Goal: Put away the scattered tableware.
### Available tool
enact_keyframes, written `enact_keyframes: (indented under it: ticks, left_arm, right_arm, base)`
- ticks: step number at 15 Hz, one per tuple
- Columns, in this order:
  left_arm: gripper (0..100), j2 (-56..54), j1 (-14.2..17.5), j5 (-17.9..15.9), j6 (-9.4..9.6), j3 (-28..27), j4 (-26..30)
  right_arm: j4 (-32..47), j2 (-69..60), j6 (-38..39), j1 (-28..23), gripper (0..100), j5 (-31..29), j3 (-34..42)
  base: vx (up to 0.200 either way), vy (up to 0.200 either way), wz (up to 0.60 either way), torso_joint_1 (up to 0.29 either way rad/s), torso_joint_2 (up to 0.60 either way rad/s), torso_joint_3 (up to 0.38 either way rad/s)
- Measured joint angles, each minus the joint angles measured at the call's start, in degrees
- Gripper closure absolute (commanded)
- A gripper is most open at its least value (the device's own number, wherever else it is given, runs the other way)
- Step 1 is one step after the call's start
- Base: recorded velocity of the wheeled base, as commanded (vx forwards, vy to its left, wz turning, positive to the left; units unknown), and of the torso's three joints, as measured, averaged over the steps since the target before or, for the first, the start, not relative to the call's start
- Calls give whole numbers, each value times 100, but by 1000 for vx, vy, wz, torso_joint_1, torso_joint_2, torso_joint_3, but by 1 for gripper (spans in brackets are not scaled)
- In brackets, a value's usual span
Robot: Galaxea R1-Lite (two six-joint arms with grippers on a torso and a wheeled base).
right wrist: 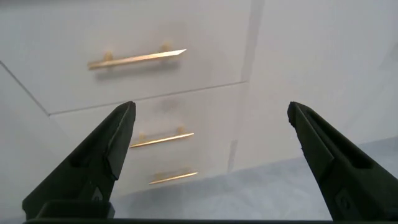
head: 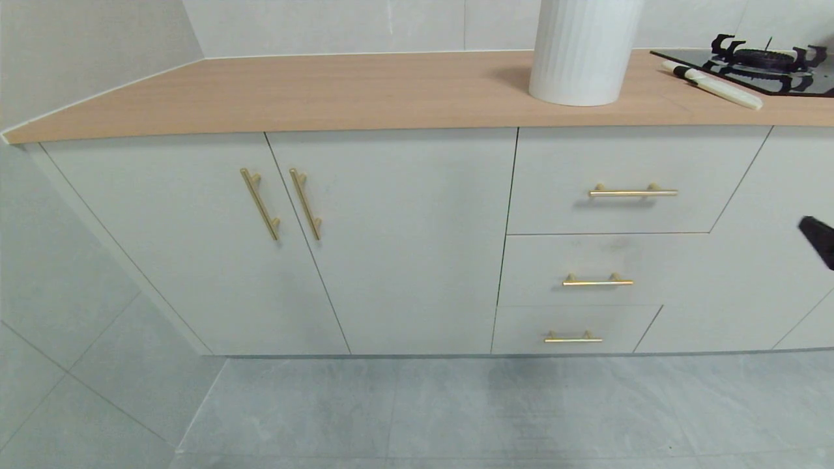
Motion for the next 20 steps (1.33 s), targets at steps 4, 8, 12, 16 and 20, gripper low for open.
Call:
enact_keyframes:
  ticks: [4,8,12,16,20]
  left_arm:
    - [0,0,0,2,0,0,0]
    - [0,0,0,2,0,-5,2]
    - [0,0,0,2,0,-2,2]
    - [0,0,0,2,0,-2,0]
    - [0,0,2,2,-2,-2,0]
  right_arm:
    - [2253,-2594,-562,-295,0,135,245]
    - [4258,-4703,-1047,-417,0,88,297]
    - [4718,-5811,-948,-553,0,-174,970]
    - [4064,-6037,-700,-569,0,959,2164]
    - [4005,-6071,-399,-569,0,1459,2363]
  base:
    - [0,0,0,0,0,0]
    - [0,0,0,0,0,0]
    - [0,0,0,0,0,0]
    - [0,0,0,0,0,0]
    - [0,0,0,0,0,0]
